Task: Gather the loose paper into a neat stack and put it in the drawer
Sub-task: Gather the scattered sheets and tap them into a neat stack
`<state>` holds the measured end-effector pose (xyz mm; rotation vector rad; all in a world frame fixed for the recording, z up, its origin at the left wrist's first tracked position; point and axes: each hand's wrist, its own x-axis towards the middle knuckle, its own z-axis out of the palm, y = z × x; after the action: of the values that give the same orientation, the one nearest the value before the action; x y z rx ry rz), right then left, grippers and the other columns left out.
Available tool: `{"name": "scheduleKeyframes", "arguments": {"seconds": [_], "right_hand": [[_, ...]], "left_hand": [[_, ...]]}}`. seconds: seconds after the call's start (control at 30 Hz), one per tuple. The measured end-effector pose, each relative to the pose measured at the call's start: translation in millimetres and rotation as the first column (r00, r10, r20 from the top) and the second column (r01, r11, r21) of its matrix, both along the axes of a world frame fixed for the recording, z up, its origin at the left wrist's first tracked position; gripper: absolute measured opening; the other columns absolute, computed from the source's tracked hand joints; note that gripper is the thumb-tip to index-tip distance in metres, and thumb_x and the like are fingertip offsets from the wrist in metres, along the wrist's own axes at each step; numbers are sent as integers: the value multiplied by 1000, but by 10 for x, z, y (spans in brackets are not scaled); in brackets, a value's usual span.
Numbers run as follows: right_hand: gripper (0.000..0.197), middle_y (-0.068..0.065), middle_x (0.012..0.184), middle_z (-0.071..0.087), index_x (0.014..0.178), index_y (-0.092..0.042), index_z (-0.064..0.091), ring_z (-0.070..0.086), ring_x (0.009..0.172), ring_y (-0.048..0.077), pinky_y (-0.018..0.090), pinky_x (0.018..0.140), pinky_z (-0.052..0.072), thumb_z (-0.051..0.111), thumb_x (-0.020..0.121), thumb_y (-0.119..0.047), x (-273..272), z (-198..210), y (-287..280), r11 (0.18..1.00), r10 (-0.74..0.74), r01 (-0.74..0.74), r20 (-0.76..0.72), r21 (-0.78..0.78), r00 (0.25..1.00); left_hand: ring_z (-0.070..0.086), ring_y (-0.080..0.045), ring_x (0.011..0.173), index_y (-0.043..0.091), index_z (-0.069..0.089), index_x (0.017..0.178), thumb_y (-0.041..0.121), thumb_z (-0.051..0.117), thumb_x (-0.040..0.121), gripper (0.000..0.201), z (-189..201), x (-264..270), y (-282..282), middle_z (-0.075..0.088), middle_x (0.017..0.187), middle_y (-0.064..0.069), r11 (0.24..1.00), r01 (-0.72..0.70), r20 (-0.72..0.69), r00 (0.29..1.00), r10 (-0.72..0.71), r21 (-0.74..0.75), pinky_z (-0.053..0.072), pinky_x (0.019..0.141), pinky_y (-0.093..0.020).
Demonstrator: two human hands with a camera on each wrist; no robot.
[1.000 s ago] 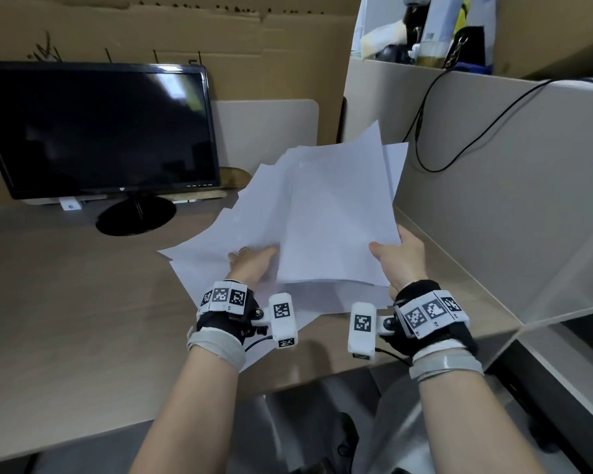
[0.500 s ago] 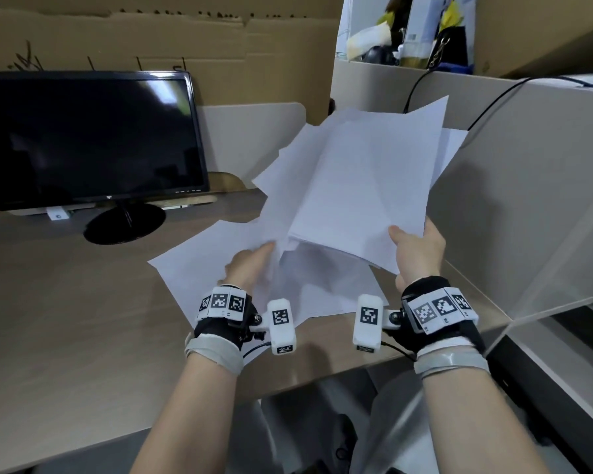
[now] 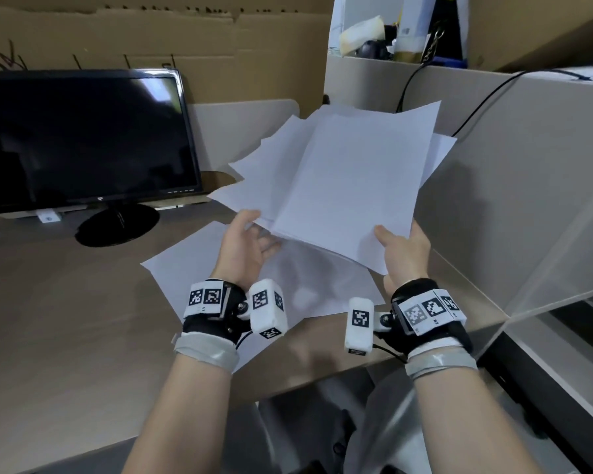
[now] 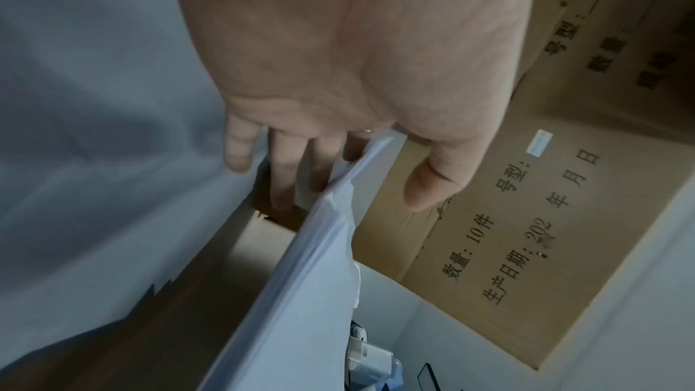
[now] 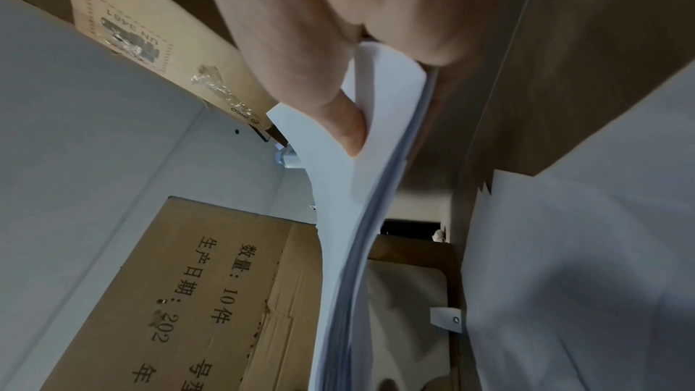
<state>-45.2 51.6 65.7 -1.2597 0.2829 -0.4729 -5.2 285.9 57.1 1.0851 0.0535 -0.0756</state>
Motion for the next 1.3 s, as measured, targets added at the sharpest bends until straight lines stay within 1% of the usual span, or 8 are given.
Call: {"name": "scheduleKeyframes", "arguments": {"seconds": [0.1,0.27,0.5,0.67,0.8,0.93,1.07,1.3], "right_hand": [[30,-4,105,75,110,-23,67,70,103,20,39,94,54,64,90,-1,38,-84,83,998,62,-62,-51,-8,997],[29,-6,106,75,110,-26,66,70,103,18,42,97,54,67,89,-4,130,-163,282,982,181,-184,-96,-29,979],[36,-12,108,70,124,-22,60,67,102,11,29,88,52,67,92,-7,256,-282,624,948,306,-314,-130,-44,943],[39,-4,113,70,124,-20,57,66,107,19,40,98,52,66,90,-4,315,-431,770,913,342,-375,-201,-160,918],[38,-9,109,69,116,-28,55,66,104,14,36,98,51,66,89,-4,323,-463,844,926,299,-326,-156,-190,941],[37,-9,107,71,111,-31,57,67,99,9,30,91,52,68,88,-4,355,-348,928,915,335,-351,-112,-199,936],[37,-5,106,72,108,-29,59,69,92,9,29,84,54,68,87,1,360,-253,1010,915,351,-357,-64,-190,934],[29,2,100,74,105,-19,62,71,91,18,38,88,58,70,85,1,347,-273,1133,929,330,-334,-53,-158,943]], "left_hand": [[71,-29,103,14,60,133,23,61,98,36,9,-29,85,73,116,-8,996,-80,-26,997,79,-40,60,88,-42],[70,-34,113,5,57,136,18,56,104,35,-137,-104,283,72,125,-12,975,-209,-95,975,202,-69,57,93,-57],[75,-24,94,3,61,128,24,54,106,31,-81,-207,545,75,115,-12,963,-223,-155,967,200,-150,63,68,-35],[74,-25,102,2,68,122,11,63,99,25,-173,-294,688,76,116,-13,983,-181,-125,976,179,-11,63,74,-31],[72,-32,108,-5,64,128,2,69,92,38,-164,-350,879,73,122,-18,966,-256,-97,961,257,25,62,88,-43],[75,-15,68,-1,68,114,11,74,92,27,25,-460,972,77,79,-3,963,-260,9,965,260,67,59,61,-24],[69,-31,117,9,65,130,10,82,83,50,77,-466,1055,73,123,-10,942,-335,123,936,330,21,49,108,-51],[69,-31,118,15,71,117,17,91,72,50,46,-479,1087,74,122,-10,918,-397,126,909,397,-26,47,110,-53]]}}
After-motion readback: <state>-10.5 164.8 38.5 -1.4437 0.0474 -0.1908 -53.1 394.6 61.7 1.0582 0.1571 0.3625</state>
